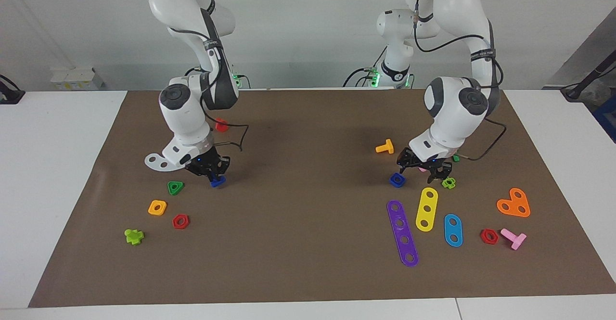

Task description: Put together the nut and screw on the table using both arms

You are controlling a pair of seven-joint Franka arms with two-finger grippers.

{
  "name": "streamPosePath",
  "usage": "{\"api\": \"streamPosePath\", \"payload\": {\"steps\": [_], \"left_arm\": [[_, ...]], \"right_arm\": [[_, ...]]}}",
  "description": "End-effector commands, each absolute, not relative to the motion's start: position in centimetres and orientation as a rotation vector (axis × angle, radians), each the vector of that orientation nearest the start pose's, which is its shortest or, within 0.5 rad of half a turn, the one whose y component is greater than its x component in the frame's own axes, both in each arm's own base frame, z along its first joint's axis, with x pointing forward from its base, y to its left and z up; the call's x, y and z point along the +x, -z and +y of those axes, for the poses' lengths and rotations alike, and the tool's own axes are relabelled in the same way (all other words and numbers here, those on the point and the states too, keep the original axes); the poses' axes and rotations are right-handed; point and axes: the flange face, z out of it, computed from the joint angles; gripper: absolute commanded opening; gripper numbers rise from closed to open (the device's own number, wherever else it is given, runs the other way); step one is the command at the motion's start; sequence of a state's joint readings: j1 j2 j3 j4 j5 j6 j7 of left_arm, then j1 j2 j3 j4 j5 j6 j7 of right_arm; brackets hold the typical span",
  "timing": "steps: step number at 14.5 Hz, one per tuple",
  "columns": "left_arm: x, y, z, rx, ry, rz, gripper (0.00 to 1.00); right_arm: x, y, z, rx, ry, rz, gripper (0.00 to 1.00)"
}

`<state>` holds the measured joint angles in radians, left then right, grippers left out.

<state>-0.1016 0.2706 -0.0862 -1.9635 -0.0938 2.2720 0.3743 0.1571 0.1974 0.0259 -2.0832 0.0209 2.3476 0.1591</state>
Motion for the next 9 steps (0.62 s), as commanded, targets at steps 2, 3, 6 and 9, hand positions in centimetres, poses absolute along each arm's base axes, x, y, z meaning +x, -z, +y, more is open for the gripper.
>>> {"api": "streamPosePath", "payload": {"steps": [2,3,6,9], "left_arm": [[61.0,-32.7,-11.5,-3.115,0.171,0.893,0.95],[61.0,-32.7,-11.8,-3.112,0.186,0.899,0.95],[60.6,-32.5,-13.2,-3.084,0.178,0.995,0.91],[59.7,-31.9,-14.6,-3.052,0.14,1.1,0.91]], "right_arm": [[54.8,-34.7,18.6,-3.09,0.059,0.152,0.0],[54.0,-34.7,20.9,-3.086,0.055,0.19,0.0],[51.9,-34.3,26.4,-3.068,0.061,0.295,0.0],[50.5,-34.0,30.3,-3.033,0.098,0.366,0.0]]}}
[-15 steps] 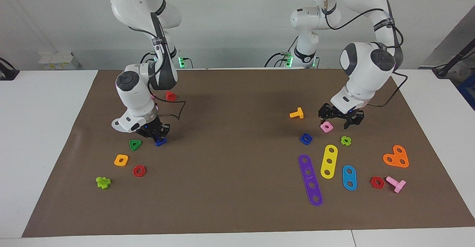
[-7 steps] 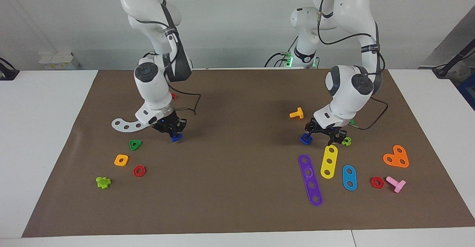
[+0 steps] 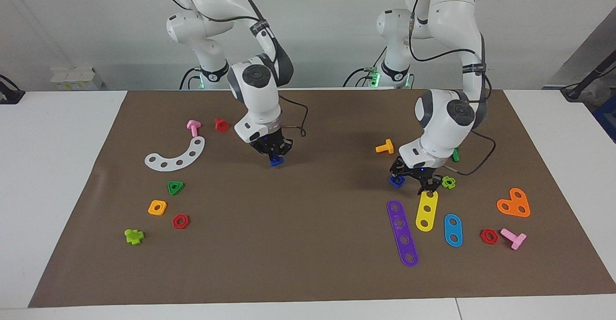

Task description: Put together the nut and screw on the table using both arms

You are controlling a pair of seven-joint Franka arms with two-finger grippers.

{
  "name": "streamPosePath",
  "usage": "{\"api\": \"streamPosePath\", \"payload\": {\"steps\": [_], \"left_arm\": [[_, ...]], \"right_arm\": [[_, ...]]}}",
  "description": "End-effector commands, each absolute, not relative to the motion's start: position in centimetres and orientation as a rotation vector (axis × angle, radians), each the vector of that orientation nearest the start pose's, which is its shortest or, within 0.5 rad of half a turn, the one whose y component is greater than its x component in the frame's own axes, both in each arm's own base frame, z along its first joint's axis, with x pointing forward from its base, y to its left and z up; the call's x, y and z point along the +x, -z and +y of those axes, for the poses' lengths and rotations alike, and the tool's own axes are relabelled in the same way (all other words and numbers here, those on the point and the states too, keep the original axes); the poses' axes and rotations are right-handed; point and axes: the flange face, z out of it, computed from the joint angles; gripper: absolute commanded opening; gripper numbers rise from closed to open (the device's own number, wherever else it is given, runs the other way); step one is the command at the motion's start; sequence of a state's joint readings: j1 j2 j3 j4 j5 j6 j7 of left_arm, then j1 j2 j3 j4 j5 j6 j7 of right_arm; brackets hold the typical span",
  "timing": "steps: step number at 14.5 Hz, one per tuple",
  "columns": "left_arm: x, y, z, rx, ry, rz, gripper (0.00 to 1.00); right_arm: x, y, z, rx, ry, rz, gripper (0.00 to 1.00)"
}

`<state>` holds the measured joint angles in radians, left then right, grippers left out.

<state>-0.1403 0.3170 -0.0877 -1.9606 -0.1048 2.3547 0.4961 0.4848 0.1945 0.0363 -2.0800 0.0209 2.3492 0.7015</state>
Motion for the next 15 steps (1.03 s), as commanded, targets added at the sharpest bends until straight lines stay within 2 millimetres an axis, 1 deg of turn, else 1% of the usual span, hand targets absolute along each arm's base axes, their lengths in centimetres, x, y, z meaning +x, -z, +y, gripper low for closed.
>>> {"api": "streamPosePath", "payload": {"steps": [1,2,3,4,6,7,8,10,12,13,14,15], "left_arm": [[59.6,-31.8,-14.7,-3.044,0.133,1.123,0.91],[59.2,-31.7,-15.7,-3.027,0.125,1.17,0.91],[59.1,-31.6,-16.0,-3.019,0.12,1.189,0.91],[58.9,-31.3,-16.0,-3.011,0.111,1.208,0.91],[58.5,-30.9,-15.7,-2.975,0.089,1.284,0.91],[58.3,-30.7,-15.7,-2.961,0.082,1.312,0.91],[58.2,-30.6,-15.6,-2.953,0.075,1.327,0.91],[57.8,-30.4,-15.4,-2.922,0.036,1.373,0.91],[57.7,-30.2,-15.2,-2.904,0.014,1.385,0.91],[57.6,-30.2,-15.0,-2.905,0.012,1.383,0.9],[57.5,-30.0,-15.0,-2.903,0.005,1.387,0.89],[57.4,-29.9,-15.1,-2.894,-0.002,1.395,0.89]], "right_arm": [[50.1,-33.8,31.2,-3.027,0.105,0.361,0.0],[50.0,-33.7,31.8,-3.022,0.115,0.351,0.0],[50.2,-33.8,32.3,-3.015,0.125,0.354,0.0],[50.5,-33.9,32.9,-3.009,0.13,0.365,0.0],[50.3,-33.8,35.0,-3.004,0.14,0.357,0.0],[50.4,-33.2,35.8,-3.005,0.133,0.365,0.0],[50.5,-32.7,36.1,-3.004,0.135,0.374,0.0],[50.5,-32.6,36.5,-2.999,0.146,0.365,0.0],[49.4,-31.3,37.9,-3.013,0.121,0.35,0.0],[49.5,-31.4,37.9,-3.013,0.122,0.355,0.03],[49.6,-31.7,38.1,-3.007,0.124,0.366,0.42],[49.8,-32.1,38.0,-2.998,0.13,0.397,0.93]]}}
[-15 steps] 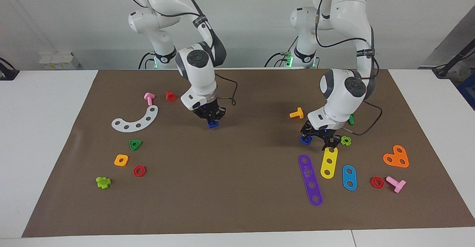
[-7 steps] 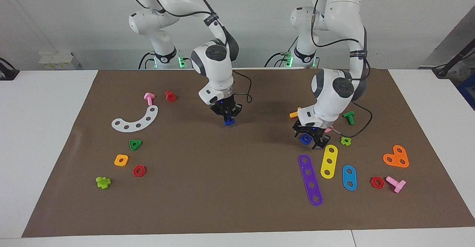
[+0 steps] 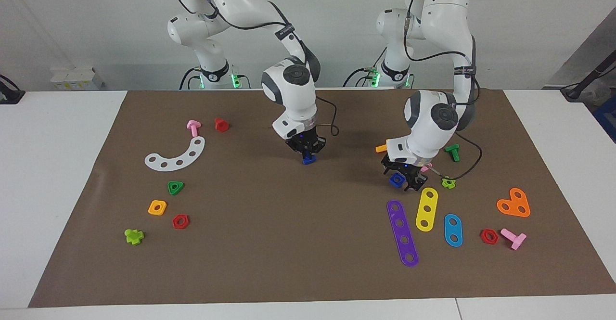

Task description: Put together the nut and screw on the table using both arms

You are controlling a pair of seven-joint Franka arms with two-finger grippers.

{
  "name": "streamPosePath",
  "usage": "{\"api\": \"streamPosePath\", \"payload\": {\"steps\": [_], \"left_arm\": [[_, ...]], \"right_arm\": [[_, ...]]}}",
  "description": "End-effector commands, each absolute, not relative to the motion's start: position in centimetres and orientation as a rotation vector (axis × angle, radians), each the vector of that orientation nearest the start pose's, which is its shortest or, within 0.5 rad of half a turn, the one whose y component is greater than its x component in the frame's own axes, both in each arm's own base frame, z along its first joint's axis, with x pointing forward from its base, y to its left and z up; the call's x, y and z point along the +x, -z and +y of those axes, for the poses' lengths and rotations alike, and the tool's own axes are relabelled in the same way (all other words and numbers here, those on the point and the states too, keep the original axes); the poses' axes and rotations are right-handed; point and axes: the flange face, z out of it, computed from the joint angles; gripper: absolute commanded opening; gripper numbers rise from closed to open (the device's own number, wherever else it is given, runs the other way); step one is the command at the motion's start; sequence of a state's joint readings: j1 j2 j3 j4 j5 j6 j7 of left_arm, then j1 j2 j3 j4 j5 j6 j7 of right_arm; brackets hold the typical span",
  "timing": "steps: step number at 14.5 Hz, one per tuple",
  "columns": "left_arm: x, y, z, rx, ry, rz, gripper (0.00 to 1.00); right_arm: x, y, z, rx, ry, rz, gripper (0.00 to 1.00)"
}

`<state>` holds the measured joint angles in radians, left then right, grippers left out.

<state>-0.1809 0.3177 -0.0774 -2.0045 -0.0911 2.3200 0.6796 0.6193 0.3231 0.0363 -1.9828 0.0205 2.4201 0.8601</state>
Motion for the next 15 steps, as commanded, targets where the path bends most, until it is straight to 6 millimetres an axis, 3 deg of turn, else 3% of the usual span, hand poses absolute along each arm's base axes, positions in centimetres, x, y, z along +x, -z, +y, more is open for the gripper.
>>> {"api": "streamPosePath", "payload": {"steps": [1,4,11,15], "left_arm": [[57.3,-29.8,-15.0,-2.859,-0.015,1.417,0.88],[57.2,-29.7,-14.6,-2.835,-0.03,1.429,0.86],[56.7,-29.6,-15.0,-2.83,-0.04,1.441,0.72],[56.5,-29.4,-14.9,-2.833,-0.049,1.437,0.52]], "right_arm": [[50.4,-32.8,37.5,-2.993,0.136,0.415,0.96],[52.0,-36.3,34.8,-2.968,0.177,0.462,0.98],[55.1,-43.9,23.6,-3.005,0.206,0.361,0.98],[55.8,-47.8,16.1,-3.045,0.208,0.223,0.99]]}}
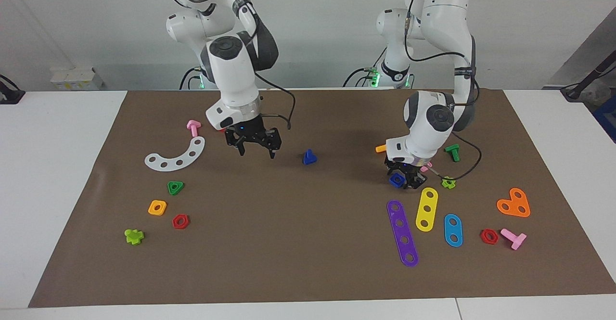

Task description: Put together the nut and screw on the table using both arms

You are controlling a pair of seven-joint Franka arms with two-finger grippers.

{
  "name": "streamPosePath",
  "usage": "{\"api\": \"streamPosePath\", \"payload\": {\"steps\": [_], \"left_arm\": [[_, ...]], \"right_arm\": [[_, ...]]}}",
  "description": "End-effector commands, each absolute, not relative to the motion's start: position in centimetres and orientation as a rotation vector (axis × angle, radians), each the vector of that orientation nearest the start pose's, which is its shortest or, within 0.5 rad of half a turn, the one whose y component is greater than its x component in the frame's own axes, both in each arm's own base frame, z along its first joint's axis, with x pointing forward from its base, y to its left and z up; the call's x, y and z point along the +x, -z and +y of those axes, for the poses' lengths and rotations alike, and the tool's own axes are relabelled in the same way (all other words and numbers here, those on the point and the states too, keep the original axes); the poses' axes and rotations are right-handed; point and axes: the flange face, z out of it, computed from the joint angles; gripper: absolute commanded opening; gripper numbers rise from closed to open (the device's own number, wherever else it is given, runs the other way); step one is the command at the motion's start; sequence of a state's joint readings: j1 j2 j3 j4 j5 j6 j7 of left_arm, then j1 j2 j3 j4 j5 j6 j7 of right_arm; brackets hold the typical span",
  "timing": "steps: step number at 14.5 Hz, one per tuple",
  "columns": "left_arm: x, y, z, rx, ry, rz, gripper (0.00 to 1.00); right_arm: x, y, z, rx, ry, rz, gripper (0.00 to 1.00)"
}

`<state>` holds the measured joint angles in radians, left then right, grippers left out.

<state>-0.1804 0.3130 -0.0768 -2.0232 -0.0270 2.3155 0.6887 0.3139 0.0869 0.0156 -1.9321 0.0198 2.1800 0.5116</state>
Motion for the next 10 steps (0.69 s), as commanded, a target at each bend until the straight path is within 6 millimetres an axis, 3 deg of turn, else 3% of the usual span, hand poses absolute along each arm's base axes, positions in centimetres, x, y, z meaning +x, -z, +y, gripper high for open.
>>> {"api": "streamPosePath", "payload": {"steps": [1,4,6,10], "left_arm": [[56.5,-29.4,-15.0,-2.833,-0.049,1.437,0.42],[56.6,-29.4,-14.9,-2.838,-0.044,1.427,0.03],[57.0,-29.8,-14.8,-2.877,-0.027,1.341,0.0],[58.3,-31.8,-16.0,-3.095,-0.057,0.714,0.0]], "right_arm": [[55.6,-48.7,14.6,-3.058,0.2,0.169,0.99],[55.7,-52.1,10.7,-3.067,0.212,0.146,0.99],[56.0,-54.8,8.2,-3.082,0.161,0.134,0.99],[57.0,-58.2,3.0,-3.093,0.117,0.089,0.98]]}}
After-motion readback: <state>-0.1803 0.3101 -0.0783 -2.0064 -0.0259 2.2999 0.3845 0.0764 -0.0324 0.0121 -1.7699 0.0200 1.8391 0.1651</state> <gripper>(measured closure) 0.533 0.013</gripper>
